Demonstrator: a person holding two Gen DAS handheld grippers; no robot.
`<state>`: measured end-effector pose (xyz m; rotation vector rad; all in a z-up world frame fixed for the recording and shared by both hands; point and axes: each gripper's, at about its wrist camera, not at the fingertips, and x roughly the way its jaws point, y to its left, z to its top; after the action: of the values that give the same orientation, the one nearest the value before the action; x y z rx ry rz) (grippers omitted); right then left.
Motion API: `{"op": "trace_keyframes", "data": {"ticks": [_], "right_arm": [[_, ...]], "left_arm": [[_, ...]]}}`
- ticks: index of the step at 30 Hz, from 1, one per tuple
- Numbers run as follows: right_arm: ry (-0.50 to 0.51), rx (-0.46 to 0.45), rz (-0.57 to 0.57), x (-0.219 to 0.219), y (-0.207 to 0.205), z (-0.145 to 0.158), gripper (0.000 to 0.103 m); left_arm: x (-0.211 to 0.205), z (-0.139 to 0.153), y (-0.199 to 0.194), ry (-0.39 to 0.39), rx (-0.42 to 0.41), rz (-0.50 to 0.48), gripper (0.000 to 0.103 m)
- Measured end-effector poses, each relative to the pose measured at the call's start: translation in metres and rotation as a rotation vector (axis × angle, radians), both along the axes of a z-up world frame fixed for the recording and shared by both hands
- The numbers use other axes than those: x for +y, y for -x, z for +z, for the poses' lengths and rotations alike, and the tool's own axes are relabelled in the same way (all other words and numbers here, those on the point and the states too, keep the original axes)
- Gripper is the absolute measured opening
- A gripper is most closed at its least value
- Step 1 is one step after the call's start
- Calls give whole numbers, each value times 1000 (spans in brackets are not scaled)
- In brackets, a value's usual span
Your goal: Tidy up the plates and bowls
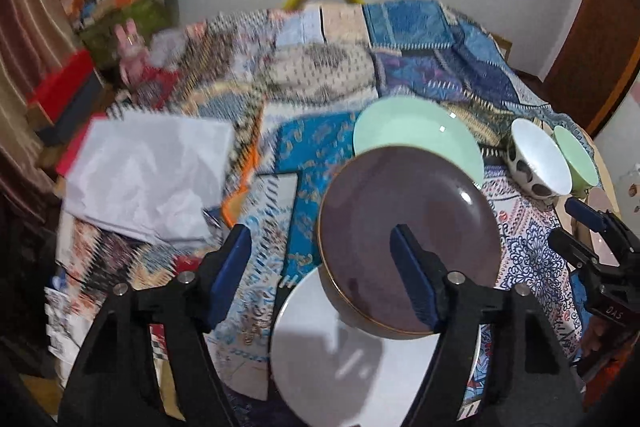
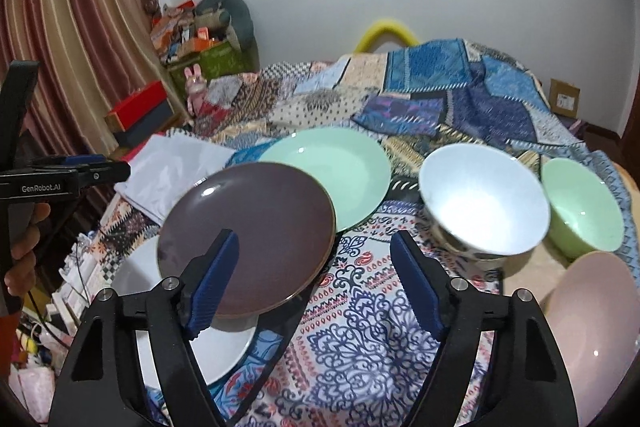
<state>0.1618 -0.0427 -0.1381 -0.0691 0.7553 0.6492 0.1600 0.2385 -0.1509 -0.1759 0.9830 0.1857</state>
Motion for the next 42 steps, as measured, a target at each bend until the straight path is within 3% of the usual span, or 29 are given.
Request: {"op": "trace_keyframes", "data": {"ticks": [4,11,19,25,32,42], "right_arm": [[25,34,-4,7,-11,-13,74],[50,95,8,17,-23,-30,63],[51,183,39,27,-37,-47,48],[46,232,58,33,-43,-56,39],[37,282,76,40,-47,-66,37],[36,266,71,36,-42,-62,37]], "left_arm": [[6,-28,-16,59,63,-9,55],[2,-50,-32,82,87,-39,51],[5,-66,-41,111,117,-47,36],[2,-69,-44,119,114,-68,33],[-1,-69,-46,108,110,-87,33],[-8,-65,-41,85,102,-98,33]]}}
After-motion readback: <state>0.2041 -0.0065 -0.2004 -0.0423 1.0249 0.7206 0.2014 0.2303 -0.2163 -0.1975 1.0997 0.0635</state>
